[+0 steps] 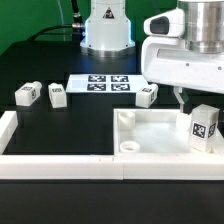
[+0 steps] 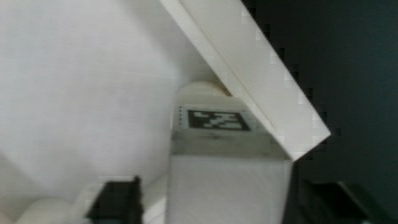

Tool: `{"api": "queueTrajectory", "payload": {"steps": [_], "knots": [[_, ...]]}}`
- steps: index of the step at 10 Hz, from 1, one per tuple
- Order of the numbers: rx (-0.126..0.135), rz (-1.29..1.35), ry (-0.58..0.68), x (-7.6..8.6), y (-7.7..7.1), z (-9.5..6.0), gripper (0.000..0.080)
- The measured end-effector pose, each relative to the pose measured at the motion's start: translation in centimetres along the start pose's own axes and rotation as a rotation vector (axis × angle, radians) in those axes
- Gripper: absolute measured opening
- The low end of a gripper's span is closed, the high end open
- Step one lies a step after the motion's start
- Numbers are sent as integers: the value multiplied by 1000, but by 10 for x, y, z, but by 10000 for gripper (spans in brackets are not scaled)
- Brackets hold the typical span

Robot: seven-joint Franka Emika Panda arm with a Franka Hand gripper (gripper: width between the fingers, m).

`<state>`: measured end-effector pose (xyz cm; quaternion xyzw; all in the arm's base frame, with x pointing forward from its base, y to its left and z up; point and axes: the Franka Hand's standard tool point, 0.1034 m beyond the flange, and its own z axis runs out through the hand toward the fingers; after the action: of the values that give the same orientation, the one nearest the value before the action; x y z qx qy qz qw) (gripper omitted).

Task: Assemble square table

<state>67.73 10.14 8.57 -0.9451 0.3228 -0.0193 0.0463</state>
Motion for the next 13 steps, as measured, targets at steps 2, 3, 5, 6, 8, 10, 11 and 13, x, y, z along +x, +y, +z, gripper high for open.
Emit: {"api": "queueTrajectory", "payload": {"steps": [2, 3, 5, 6, 8, 10, 11, 13], "knots": [[-2, -177, -1, -2, -1, 0, 627], [-1, -287, -1, -3, -2, 0, 643], [-2, -473, -5, -4, -4, 1, 648], [-4, -565, -9, -4, -4, 0, 648], [-3, -764, -9, -3, -4, -1, 649], [-8, -928, -8, -3, -3, 0, 649], [-11, -984, -8, -3, -4, 0, 649], [-25, -1174, -9, -3, -3, 0, 649]]}}
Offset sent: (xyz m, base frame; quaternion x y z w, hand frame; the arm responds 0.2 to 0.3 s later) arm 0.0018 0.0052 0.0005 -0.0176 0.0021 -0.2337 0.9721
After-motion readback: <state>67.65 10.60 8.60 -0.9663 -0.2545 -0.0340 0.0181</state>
